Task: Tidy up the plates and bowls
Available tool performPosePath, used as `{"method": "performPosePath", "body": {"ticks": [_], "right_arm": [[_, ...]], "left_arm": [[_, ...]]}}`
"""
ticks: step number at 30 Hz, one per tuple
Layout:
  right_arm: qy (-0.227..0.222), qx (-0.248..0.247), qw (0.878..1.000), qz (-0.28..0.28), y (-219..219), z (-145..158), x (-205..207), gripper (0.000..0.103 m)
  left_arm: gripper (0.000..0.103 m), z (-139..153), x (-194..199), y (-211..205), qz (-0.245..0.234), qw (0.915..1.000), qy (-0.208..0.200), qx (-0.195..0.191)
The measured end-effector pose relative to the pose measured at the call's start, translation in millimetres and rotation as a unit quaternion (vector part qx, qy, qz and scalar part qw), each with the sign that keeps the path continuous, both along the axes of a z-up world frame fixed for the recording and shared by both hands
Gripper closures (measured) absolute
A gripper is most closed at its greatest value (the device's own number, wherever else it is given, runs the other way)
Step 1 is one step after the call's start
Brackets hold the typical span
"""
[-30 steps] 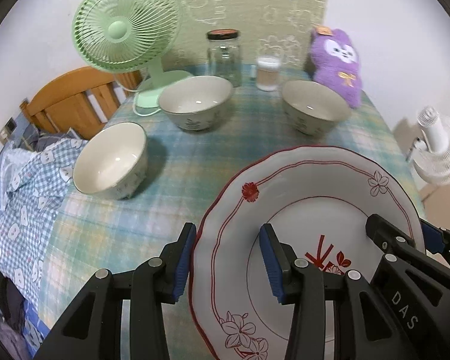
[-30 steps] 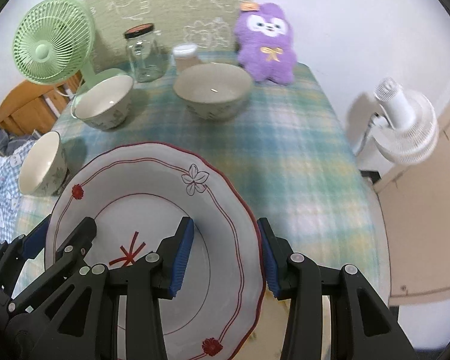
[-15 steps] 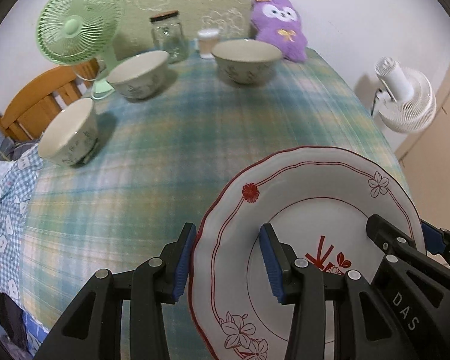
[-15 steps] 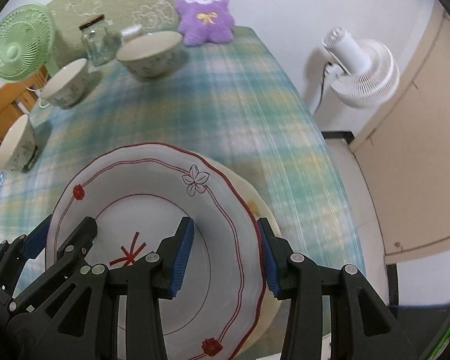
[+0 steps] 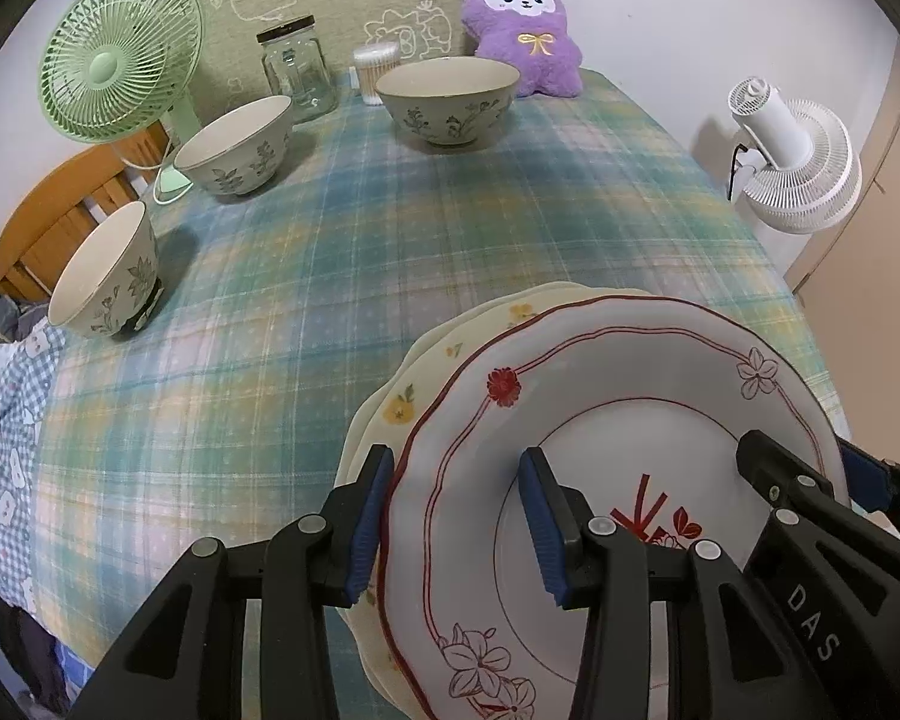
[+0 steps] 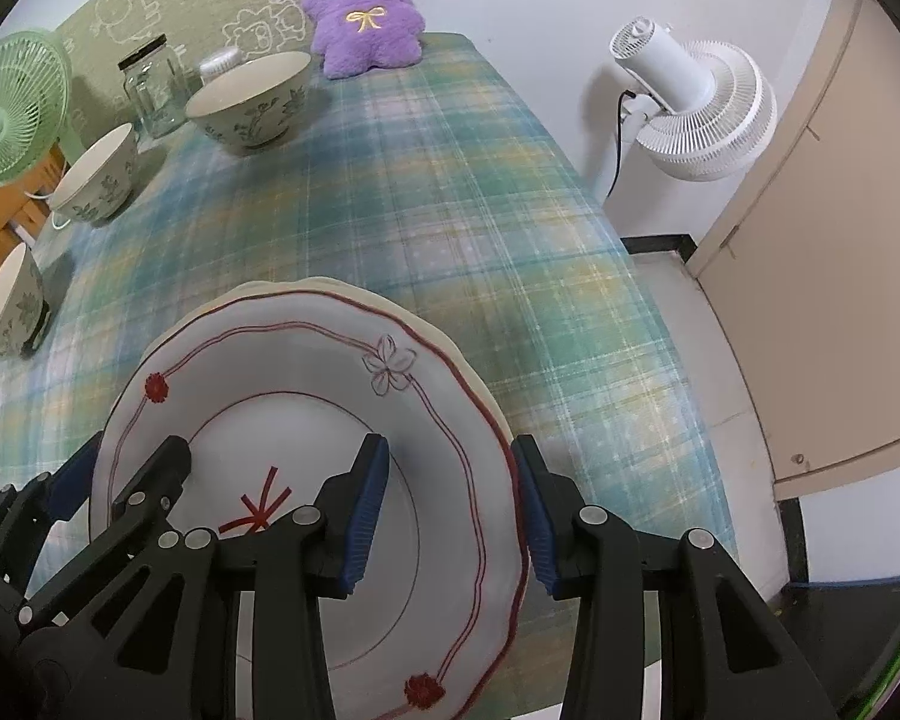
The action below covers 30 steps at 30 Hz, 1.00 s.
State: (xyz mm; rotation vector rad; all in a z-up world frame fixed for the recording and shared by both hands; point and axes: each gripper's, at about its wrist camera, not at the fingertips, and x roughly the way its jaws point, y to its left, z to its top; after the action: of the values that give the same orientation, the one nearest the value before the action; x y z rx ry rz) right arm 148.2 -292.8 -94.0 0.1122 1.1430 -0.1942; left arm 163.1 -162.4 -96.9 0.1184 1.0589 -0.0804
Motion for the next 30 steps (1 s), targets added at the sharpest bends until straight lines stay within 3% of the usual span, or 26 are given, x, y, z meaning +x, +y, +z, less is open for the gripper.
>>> {"method": "performPosePath", "body": {"ticks": [11,14,18,23,30], "right_arm": [[0.0,-0.001,1.0,0.015,1,-1,9,0.059],[0.0,-0.003,1.0,0.03,3,3,14,0.057],[-0.006,0.005,0.999,0.05,7,12,24,0.053],[-0.03,0.016,0.997,0.071,12,32,39,0.034],[-0.056,0.021,0.994,0.091,43,60,57,0.033]], "left_arm": [[0.06,-1,6,0,0.015,0.9999,0.0,0.005],[0.041,0,10,1,0.016,0.9998,0.013,-0.001],[0.039,10,16,8,0.024,0.9997,0.005,-0.005],[0.03,31,27,27,0.05,0.9986,-0.015,-0.011],[0.022,61,39,63,0.073,0.9966,-0.036,-0.012]]}}
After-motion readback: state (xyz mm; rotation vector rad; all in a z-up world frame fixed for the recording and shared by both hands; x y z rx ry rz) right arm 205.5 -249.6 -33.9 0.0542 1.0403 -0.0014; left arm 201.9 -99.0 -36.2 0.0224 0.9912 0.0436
